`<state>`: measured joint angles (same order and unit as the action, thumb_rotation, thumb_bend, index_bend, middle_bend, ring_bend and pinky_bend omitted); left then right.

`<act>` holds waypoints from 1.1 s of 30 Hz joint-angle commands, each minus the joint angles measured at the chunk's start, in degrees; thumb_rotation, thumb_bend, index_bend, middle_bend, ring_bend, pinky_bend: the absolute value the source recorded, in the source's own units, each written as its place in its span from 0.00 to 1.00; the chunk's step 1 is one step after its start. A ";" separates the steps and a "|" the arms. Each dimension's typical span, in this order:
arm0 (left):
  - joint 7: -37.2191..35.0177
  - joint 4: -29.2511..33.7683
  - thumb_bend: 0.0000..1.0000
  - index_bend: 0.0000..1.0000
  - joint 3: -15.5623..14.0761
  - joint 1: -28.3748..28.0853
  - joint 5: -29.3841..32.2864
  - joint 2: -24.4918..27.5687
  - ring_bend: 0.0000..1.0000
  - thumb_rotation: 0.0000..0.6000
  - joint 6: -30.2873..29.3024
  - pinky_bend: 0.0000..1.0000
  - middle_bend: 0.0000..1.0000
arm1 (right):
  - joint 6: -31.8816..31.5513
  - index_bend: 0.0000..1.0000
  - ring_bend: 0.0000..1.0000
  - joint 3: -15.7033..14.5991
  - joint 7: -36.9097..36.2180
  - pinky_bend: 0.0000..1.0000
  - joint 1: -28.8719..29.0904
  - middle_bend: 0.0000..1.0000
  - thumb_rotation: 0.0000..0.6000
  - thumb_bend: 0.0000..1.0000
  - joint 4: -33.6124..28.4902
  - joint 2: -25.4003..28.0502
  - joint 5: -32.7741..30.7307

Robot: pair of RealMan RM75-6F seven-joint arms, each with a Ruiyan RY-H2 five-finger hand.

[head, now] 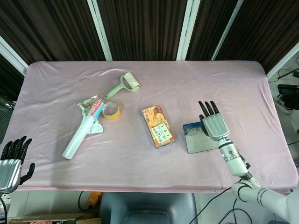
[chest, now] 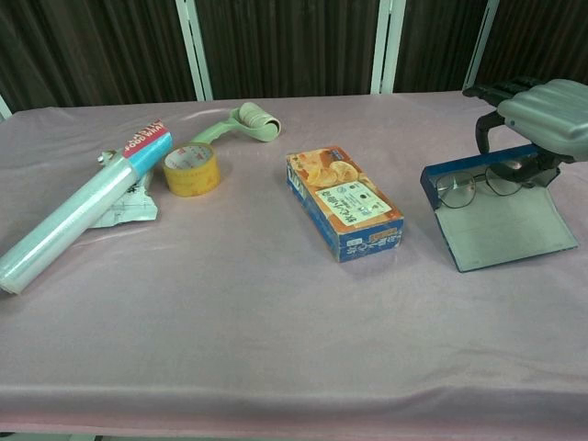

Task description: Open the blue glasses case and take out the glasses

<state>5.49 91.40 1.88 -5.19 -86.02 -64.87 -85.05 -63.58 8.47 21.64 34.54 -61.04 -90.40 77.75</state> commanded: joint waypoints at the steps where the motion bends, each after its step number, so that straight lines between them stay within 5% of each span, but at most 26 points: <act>1: 0.01 0.04 0.42 0.00 0.00 -0.03 0.00 0.01 0.00 1.00 0.07 0.04 0.00 | -2.74 0.67 0.00 0.31 0.97 0.00 0.13 0.09 1.00 0.55 1.95 -2.00 1.64; 18: 0.17 0.00 0.42 0.00 -0.25 -0.12 -0.42 -0.05 0.00 1.00 0.18 0.04 0.00 | -3.92 0.67 0.00 0.34 7.02 0.00 0.96 0.10 1.00 0.55 6.53 -6.69 2.14; 27: 0.59 0.11 0.42 0.00 -0.30 -0.24 -0.43 -0.17 0.00 1.00 0.38 0.04 0.00 | -1.97 0.67 0.00 4.39 9.30 0.00 2.12 0.10 1.00 0.55 10.16 -6.49 -2.62; 33: 0.80 0.09 0.42 0.00 -0.30 -0.31 -0.50 -0.29 0.00 1.00 0.39 0.04 0.00 | 4.64 0.63 0.00 6.88 7.29 0.00 3.84 0.10 1.00 0.55 15.63 -8.98 -8.05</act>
<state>6.28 91.49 1.59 -5.50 -86.52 -65.16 -84.66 -61.21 14.54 29.67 37.60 -47.40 -98.24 71.47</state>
